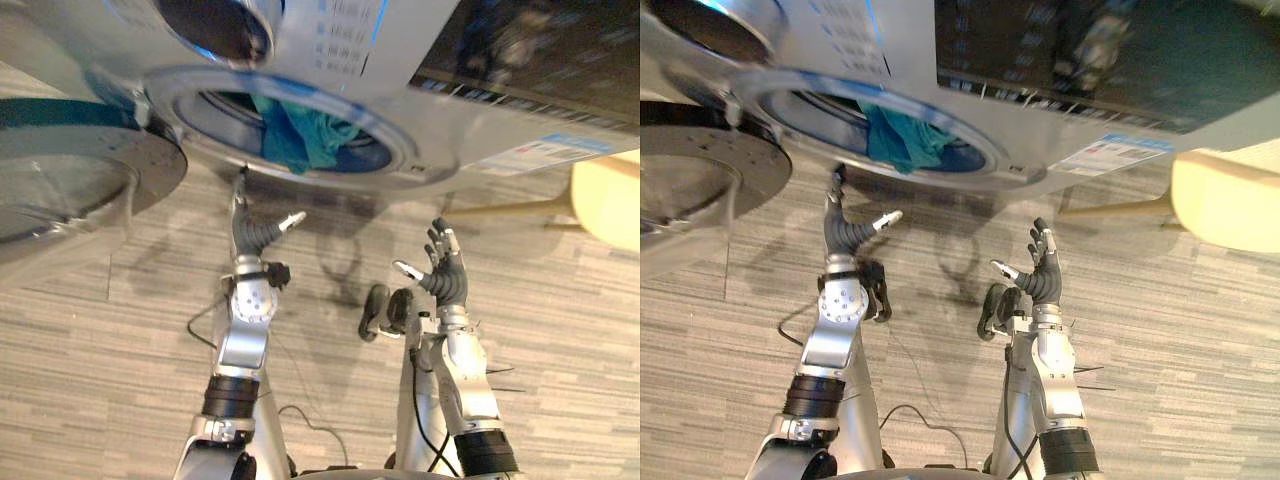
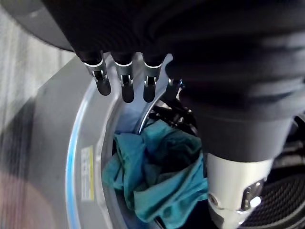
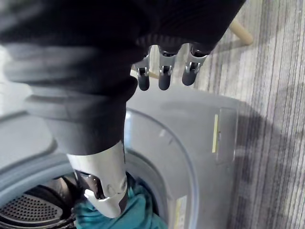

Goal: Pick up the laundry basket with both hands and put the clothes into the washing machine.

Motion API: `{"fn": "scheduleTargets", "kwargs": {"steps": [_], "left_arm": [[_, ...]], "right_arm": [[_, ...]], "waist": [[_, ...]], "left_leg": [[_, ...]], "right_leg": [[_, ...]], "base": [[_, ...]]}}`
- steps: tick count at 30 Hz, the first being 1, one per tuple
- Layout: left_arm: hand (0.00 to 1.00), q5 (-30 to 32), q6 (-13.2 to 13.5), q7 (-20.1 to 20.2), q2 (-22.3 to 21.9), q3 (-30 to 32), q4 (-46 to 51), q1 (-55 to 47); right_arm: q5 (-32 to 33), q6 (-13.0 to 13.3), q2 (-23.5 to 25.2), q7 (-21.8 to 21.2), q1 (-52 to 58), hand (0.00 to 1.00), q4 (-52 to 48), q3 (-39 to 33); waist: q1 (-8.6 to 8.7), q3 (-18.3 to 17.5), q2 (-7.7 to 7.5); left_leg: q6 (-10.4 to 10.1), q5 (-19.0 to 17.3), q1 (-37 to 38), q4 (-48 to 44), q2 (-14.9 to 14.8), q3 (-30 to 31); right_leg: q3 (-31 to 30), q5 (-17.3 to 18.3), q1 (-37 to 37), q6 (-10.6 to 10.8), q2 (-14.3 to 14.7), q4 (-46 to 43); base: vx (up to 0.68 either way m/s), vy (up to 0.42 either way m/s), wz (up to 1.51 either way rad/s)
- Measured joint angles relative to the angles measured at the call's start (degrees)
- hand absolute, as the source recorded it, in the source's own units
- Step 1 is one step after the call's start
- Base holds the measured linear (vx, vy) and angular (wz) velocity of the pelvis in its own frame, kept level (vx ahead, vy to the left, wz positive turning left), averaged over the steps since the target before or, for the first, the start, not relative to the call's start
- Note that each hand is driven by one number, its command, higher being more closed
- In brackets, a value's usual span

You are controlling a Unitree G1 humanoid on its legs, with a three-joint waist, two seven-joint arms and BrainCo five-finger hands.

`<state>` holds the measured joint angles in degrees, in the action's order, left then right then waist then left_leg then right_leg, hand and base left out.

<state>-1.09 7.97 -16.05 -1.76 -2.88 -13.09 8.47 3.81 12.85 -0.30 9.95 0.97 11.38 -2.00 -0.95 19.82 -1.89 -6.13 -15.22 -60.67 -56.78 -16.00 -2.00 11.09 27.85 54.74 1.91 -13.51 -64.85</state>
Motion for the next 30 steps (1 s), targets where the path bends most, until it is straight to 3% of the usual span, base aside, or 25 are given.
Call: {"fn": "scheduleTargets", "kwargs": {"steps": [2,6,10,12,15,17,24,28,29,30], "left_arm": [[0.0,-4.8,0.9,2.4,0.4,0.0,-3.6,-2.5],[0.0,-7.3,1.4,5.0,1.7,0.4,-12.6,-6.1],[0.0,-6.5,1.4,7.3,2.5,1.4,-23.4,-8.6],[0.0,-3.8,1.0,8.2,3.2,3.4,-31.0,-9.4],[0.0,-0.9,0.6,8.7,4.6,3.7,-35.0,-11.6],[0.0,-0.3,0.5,9.0,5.3,3.8,-36.5,-12.5],[0.0,2.0,-0.1,9.8,5.3,3.5,-40.2,-12.7],[0.0,2.0,-0.3,9.7,5.3,3.1,-41.6,-11.7],[0.0,1.9,-0.3,9.6,5.2,3.1,-41.6,-10.8],[0.0,1.9,-0.3,9.6,5.2,3.1,-41.8,-10.0]], "right_arm": [[0.0,-0.5,-0.7,0.2,0.8,0.0,3.2,-0.3],[0.0,-1.4,-1.3,0.2,1.5,0.0,11.7,-0.4],[0.1,-2.1,-1.4,-0.1,3.8,0.0,18.3,-0.6],[1.1,-2.1,-1.5,-0.4,3.2,0.0,25.3,-2.4],[3.4,-2.2,-2.3,-1.5,3.6,0.0,30.5,-5.4],[4.6,-2.2,-2.5,-2.0,3.8,0.0,32.5,-6.8],[5.6,-2.2,-2.4,-2.8,3.9,0.0,36.8,-7.7],[7.2,-2.2,-2.3,-2.7,1.7,0.0,37.8,-7.7],[7.8,-2.2,-2.4,-2.6,0.8,0.0,37.7,-7.7],[8.2,-2.2,-2.3,-2.6,0.3,0.0,37.3,-7.4]], "waist": [[-0.41,-0.5,0.19],[-0.59,-2.4,0.35],[-0.13,-8.3,0.74],[0.0,-11.2,1.64],[0.23,-12.5,2.72],[0.27,-13.4,2.74],[0.57,-15.9,2.39],[1.77,-15.6,1.9],[1.9,-15.1,1.73],[1.78,-14.4,1.49]], "left_leg": [[-0.6,2.7,6.9,6.5,0.5,-1.1],[-0.9,7.1,22.8,20.9,1.2,-3.6],[-0.8,11.3,34.3,34.8,2.2,-6.7],[-0.6,15.3,41.9,45.4,3.4,-9.0],[-0.4,18.4,50.1,54.7,4.9,-11.7],[-0.4,18.5,53.8,57.0,5.5,-13.2],[-0.4,18.5,60.6,60.8,6.1,-19.1],[-0.5,18.3,61.4,60.8,6.2,-26.9],[-0.6,16.7,61.4,59.8,6.0,-30.2],[-1.0,15.1,61.3,58.1,5.3,-33.4]], "right_leg": [[1.4,-1.7,-6.8,-0.1,0.1,5.7],[3.9,-6.3,-22.0,0.6,1.6,20.1],[4.7,-11.5,-32.7,2.0,3.2,34.5],[4.4,-16.5,-39.0,2.7,4.8,45.6],[3.3,-20.9,-46.3,3.6,6.2,55.4],[2.4,-22.0,-49.2,4.0,6.2,58.0],[-3.4,-24.2,-51.4,4.3,6.7,61.0],[-12.2,-29.1,-47.2,4.3,7.7,63.6],[-14.5,-31.9,-44.7,4.1,8.6,64.6],[-13.0,-35.6,-43.5,3.0,9.4,66.3]], "base": [[0.13,-0.068,0.24],[0.16,-0.025,0.09],[0.15,0.05,-0.08],[0.17,0.076,-0.25],[0.14,0.059,-0.29],[0.1,0.069,-0.28],[0.04,0.037,-0.46],[-0.06,0.031,-1.21],[-0.11,-0.012,-2.0],[-0.11,-0.039,-2.07]]}}
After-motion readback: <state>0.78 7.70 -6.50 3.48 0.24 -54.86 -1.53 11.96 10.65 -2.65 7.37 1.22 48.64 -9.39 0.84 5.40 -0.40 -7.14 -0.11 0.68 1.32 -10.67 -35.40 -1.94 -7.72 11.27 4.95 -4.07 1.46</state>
